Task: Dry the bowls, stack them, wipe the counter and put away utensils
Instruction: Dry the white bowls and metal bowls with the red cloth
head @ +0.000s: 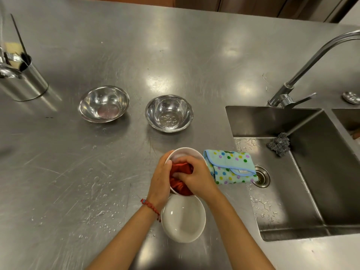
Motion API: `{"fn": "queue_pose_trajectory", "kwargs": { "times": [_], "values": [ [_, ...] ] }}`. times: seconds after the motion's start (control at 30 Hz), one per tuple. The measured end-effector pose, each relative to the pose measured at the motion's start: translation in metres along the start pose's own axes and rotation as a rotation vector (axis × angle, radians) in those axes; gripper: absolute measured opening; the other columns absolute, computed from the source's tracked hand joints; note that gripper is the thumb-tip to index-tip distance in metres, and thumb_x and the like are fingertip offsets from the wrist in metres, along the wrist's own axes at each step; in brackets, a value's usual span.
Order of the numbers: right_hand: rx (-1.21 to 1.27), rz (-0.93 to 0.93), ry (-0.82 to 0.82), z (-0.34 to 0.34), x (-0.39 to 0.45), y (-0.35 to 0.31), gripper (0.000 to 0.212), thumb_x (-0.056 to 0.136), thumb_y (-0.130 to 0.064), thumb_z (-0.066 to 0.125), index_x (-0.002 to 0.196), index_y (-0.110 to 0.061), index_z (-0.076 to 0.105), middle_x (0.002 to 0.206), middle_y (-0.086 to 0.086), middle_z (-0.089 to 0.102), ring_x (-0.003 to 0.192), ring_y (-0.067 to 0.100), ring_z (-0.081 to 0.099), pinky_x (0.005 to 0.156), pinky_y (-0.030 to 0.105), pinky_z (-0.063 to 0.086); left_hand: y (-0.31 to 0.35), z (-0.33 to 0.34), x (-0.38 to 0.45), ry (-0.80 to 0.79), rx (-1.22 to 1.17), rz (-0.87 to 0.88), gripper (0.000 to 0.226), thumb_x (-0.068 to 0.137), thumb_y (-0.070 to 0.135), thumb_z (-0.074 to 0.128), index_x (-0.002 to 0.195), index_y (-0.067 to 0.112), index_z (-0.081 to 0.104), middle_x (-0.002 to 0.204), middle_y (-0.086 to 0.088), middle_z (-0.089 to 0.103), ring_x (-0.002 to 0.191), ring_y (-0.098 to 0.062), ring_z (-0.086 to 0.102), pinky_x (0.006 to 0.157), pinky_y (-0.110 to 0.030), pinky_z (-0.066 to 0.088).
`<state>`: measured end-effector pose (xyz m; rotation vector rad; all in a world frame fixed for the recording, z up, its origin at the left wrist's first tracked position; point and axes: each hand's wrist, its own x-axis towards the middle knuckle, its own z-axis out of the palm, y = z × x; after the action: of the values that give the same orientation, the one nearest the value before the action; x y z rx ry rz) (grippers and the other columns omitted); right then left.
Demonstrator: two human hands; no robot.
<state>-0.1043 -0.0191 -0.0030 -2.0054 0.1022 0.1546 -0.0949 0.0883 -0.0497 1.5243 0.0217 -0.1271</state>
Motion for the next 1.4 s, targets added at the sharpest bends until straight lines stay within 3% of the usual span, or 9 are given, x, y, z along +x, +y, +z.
{"fn": "queue_pose_trajectory", "kwargs": {
  "times": [0.1,0.23,0.4,0.63,0.8,0.93,1.03,1.17,1.4],
  "values": [
    [0.074,-0.026,0.279,0.017,-0.002,0.0,0.03,0.069,0.005,0.068,0.094,-0.012,0.065,0.089,-0.017,0.056,0.086,-0.022,0.05,0.073,-0.003,0.038,0.001,-0.001,0.002,-0.041,0.027,0.009,0.027,0.087,0.028,0.033,0.099,0.038,0.056,0.102,0.015,0.06,0.092,0.013,0.056,0.075,-0.001,0.041],
    [-0.274,-0.116,0.513,0.027,-0.005,0.003,0.025,0.081,-0.005,0.054,0.105,-0.005,0.061,0.095,0.014,0.062,0.087,0.018,0.059,0.071,0.017,0.042,0.003,-0.001,0.0,-0.066,0.043,0.009,0.029,0.085,0.029,0.037,0.105,0.04,0.054,0.107,0.016,0.059,0.097,0.011,0.055,0.076,-0.002,0.041],
    [-0.741,0.167,0.271,0.021,0.001,-0.001,0.047,0.088,-0.015,0.057,0.129,-0.008,0.037,0.115,0.018,0.054,0.099,0.029,0.056,0.077,0.032,0.049,0.004,-0.001,0.006,-0.002,0.1,-0.015,0.03,0.084,0.042,0.036,0.111,0.046,0.049,0.114,0.014,0.056,0.106,-0.001,0.053,0.081,-0.011,0.044],
    [-0.159,0.192,-0.002,-0.005,0.0,0.003,0.023,0.078,-0.016,0.069,0.1,-0.018,0.066,0.096,-0.001,0.066,0.083,0.006,0.056,0.079,0.02,0.045,-0.004,-0.006,0.006,-0.016,0.055,-0.033,0.032,0.084,0.038,0.035,0.111,0.038,0.052,0.115,0.009,0.059,0.104,0.004,0.054,0.08,-0.004,0.041],
    [0.335,0.177,0.144,-0.01,-0.005,0.011,0.025,0.075,-0.008,0.072,0.092,-0.024,0.064,0.086,-0.012,0.062,0.072,-0.008,0.061,0.062,0.004,0.047,-0.011,-0.011,0.013,0.006,0.046,-0.079,0.028,0.086,0.042,0.032,0.106,0.043,0.051,0.11,0.02,0.056,0.096,0.014,0.054,0.073,0.002,0.039],
    [0.358,0.145,0.264,-0.013,-0.003,0.019,0.028,0.076,-0.005,0.071,0.099,-0.018,0.063,0.092,-0.004,0.064,0.083,0.004,0.059,0.063,0.007,0.049,-0.023,-0.016,0.024,0.095,0.126,-0.128,0.025,0.089,0.042,0.032,0.107,0.04,0.049,0.107,0.013,0.056,0.095,-0.003,0.053,0.064,0.005,0.038],
    [0.368,0.135,0.345,-0.017,-0.003,0.026,0.027,0.077,-0.007,0.07,0.098,-0.022,0.063,0.096,-0.001,0.064,0.087,0.008,0.059,0.06,0.005,0.048,-0.029,-0.016,0.035,0.15,0.131,-0.226,0.02,0.09,0.045,0.036,0.104,0.041,0.05,0.101,0.01,0.057,0.088,-0.012,0.055,0.052,-0.017,0.053],
    [0.398,0.129,0.408,-0.022,-0.003,0.034,0.032,0.076,-0.005,0.071,0.088,-0.034,0.061,0.092,-0.006,0.064,0.085,0.006,0.06,0.061,0.007,0.05,-0.035,-0.018,0.043,0.131,0.222,-0.271,0.021,0.096,0.038,0.034,0.111,0.038,0.049,0.11,-0.003,0.055,0.102,-0.029,0.056,0.085,-0.053,0.051],
    [0.419,0.151,0.45,-0.025,0.002,0.041,0.031,0.077,-0.007,0.07,0.093,-0.032,0.061,0.092,-0.011,0.063,0.085,0.006,0.06,0.061,0.009,0.052,-0.041,-0.018,0.047,0.128,0.34,-0.183,0.032,0.098,0.032,0.033,0.119,0.021,0.053,0.113,-0.009,0.061,0.093,-0.02,0.054,0.082,-0.04,0.051]
  ]
}}
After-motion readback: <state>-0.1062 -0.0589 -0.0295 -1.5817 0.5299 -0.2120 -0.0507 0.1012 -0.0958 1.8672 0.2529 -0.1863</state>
